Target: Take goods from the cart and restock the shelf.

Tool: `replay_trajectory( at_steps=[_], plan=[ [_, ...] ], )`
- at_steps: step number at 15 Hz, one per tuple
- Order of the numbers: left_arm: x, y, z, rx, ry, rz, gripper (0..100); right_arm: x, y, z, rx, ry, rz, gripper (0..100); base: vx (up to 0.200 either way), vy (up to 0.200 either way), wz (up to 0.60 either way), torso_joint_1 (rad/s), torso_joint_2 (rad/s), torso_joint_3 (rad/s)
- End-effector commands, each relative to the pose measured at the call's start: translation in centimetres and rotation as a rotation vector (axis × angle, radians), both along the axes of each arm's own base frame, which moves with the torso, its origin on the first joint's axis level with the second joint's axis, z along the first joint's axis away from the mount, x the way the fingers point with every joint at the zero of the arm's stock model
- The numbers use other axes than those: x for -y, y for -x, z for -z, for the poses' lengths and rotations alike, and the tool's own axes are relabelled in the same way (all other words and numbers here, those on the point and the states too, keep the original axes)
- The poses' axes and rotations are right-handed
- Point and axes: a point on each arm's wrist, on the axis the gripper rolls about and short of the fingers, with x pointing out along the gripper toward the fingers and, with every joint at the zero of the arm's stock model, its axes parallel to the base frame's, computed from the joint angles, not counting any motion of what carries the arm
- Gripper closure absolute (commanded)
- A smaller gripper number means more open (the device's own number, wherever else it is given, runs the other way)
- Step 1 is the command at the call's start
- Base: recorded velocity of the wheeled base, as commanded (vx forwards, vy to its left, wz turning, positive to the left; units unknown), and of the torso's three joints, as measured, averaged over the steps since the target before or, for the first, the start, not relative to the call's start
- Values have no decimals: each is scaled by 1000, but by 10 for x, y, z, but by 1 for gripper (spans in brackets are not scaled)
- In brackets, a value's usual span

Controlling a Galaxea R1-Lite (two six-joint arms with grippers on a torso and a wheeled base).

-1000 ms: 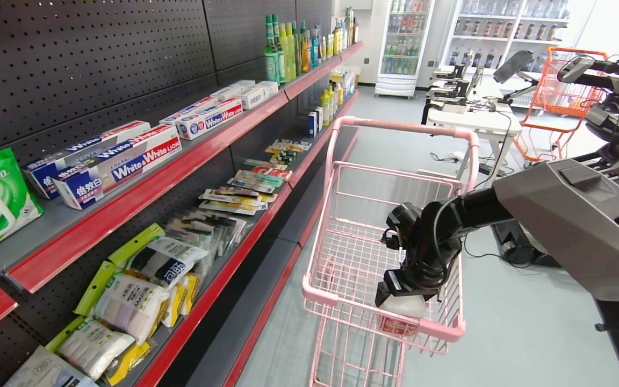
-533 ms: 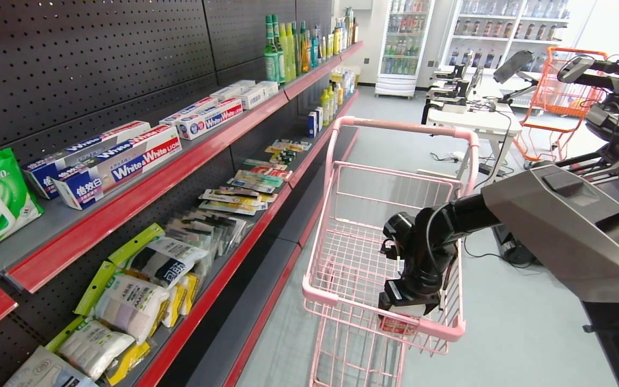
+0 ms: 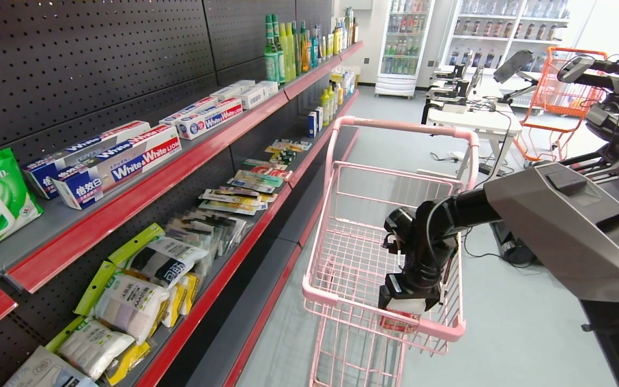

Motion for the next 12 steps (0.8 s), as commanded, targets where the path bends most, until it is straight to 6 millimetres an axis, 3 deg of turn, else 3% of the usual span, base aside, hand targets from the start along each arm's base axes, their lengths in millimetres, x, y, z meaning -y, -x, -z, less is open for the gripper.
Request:
replay_trajectory(
  at_steps=[1, 12],
  plan=[
    [0, 0, 0, -1, 0, -1, 0, 0, -3, -3, 8, -2, 5, 0, 0, 0, 0, 0, 0, 0],
    [0, 0, 0, -1, 0, -1, 0, -10, -1, 4, 0, 26, 16, 0, 0, 0, 0, 0, 0, 0]
  ],
)
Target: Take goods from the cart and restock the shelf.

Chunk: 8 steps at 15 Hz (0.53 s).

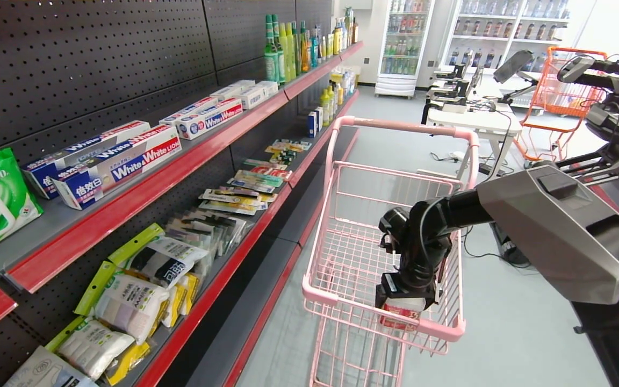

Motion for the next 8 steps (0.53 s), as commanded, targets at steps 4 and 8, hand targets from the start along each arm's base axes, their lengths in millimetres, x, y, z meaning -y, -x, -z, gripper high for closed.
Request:
replay_trajectory(
  at_steps=[4, 8],
  plan=[
    [0, 0, 0, -1, 0, -1, 0, -1, 4, -2, -48, 17, -7, 0, 0, 0, 0, 0, 0, 0],
    [0, 0, 0, -1, 0, -1, 0, 2, -3, -6, -25, 4, 45, 0, 0, 0, 0, 0, 0, 0]
  ],
)
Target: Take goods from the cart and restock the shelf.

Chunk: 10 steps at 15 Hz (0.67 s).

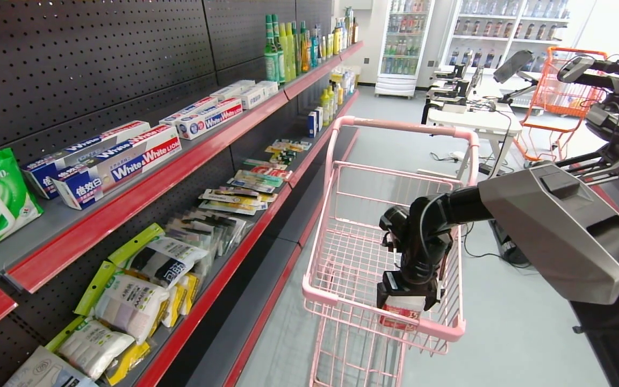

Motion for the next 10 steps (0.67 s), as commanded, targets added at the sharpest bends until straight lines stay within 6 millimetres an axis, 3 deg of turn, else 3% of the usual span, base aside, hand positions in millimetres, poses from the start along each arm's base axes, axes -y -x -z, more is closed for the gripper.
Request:
replay_trajectory(
  at_steps=[1, 10],
  plan=[
    [0, 0, 0, -1, 0, -1, 0, 0, -1, 1, -4, 1, 14, 0, 0, 0, 0, 0, 0, 0],
    [0, 0, 0, -1, 0, -1, 0, -4, -6, 5, -2, 2, 95, 0, 0, 0, 0, 0, 0, 0]
  ],
)
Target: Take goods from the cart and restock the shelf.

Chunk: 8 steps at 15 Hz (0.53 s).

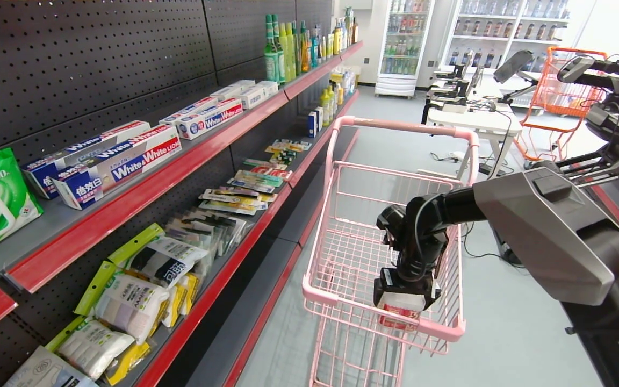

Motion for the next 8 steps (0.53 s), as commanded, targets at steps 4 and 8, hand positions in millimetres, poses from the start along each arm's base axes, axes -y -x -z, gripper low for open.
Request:
replay_trajectory(
  at_steps=[4, 8],
  plan=[
    [0, 0, 0, -1, 0, -1, 0, 2, 2, 1, -28, 22, 7, 0, 0, 0, 0, 0, 0, 0],
    [0, 0, 0, -1, 0, -1, 0, 0, 2, 1, -16, 13, 2, 0, 0, 0, 0, 0, 0, 0]
  ],
)
